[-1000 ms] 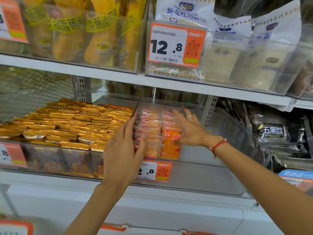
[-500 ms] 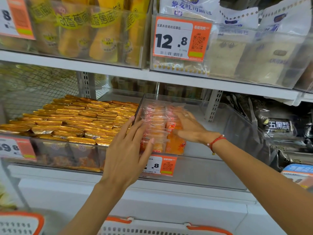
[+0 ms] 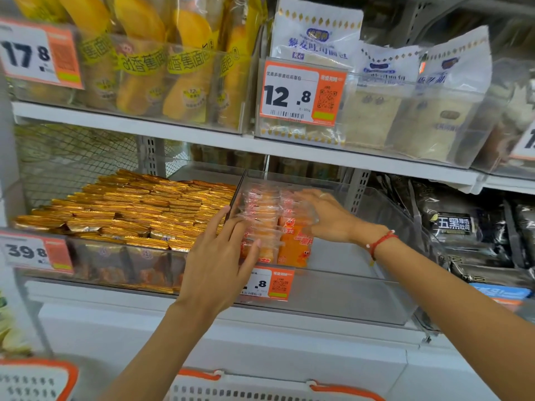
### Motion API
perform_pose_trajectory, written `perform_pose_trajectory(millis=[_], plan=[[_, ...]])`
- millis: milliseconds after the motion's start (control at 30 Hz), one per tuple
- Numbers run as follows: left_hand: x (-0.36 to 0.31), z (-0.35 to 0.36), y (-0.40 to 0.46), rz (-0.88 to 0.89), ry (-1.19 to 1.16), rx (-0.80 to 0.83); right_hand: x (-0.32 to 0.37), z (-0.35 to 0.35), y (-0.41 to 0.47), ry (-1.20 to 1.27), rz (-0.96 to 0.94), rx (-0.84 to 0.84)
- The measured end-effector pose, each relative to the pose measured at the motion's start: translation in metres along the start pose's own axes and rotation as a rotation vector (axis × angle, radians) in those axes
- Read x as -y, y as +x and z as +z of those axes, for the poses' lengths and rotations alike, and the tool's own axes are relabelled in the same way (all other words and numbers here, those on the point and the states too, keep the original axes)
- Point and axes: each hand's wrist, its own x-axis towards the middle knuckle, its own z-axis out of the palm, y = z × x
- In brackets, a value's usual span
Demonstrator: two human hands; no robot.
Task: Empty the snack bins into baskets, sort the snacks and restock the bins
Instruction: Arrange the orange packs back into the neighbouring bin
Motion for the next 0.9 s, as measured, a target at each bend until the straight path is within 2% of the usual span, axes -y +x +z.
perform_pose_trajectory(millis=[67, 167, 233, 300, 333, 400, 467, 500, 567, 700, 767, 900], plan=[[-0.001, -0.005, -0.002, 0.004, -0.027, -0.013, 0.011, -0.011, -0.022, 0.068, -0.074, -0.077], [-0.004, -0.021, -0.014, 0.005, -0.087, -0.185, 0.032, -0.021, -0.068, 0.311, -0.178, -0.148], [-0.007, -0.033, -0.034, -0.024, -0.136, -0.308, 0.044, -0.015, -0.097, 0.389, -0.247, -0.108], [-0.009, -0.042, -0.061, -0.118, -0.15, -0.307, 0.053, 0.003, -0.119, 0.393, -0.263, -0.031], [-0.006, -0.043, -0.076, -0.197, -0.152, -0.253, 0.057, 0.018, -0.127, 0.371, -0.256, 0.019], [0.007, -0.038, -0.107, -0.36, -0.169, -0.042, 0.061, 0.055, -0.138, 0.254, -0.228, 0.145], [0.024, -0.028, -0.14, -0.465, -0.166, 0.163, 0.063, 0.099, -0.148, 0.149, -0.21, 0.301], [0.032, -0.023, -0.158, -0.506, -0.148, 0.214, 0.063, 0.123, -0.153, 0.11, -0.201, 0.379], [0.044, -0.013, -0.195, -0.558, -0.047, 0.285, 0.062, 0.172, -0.164, 0.032, -0.165, 0.497], [0.06, 0.012, -0.265, -0.67, 0.063, 0.366, 0.072, 0.261, -0.192, -0.049, -0.154, 0.608], [0.064, 0.025, -0.29, -0.651, 0.102, 0.423, 0.079, 0.303, -0.209, 0.021, -0.14, 0.606], [0.061, 0.037, -0.316, -0.536, 0.22, 0.453, 0.1, 0.357, -0.224, 0.082, 0.046, 0.609]])
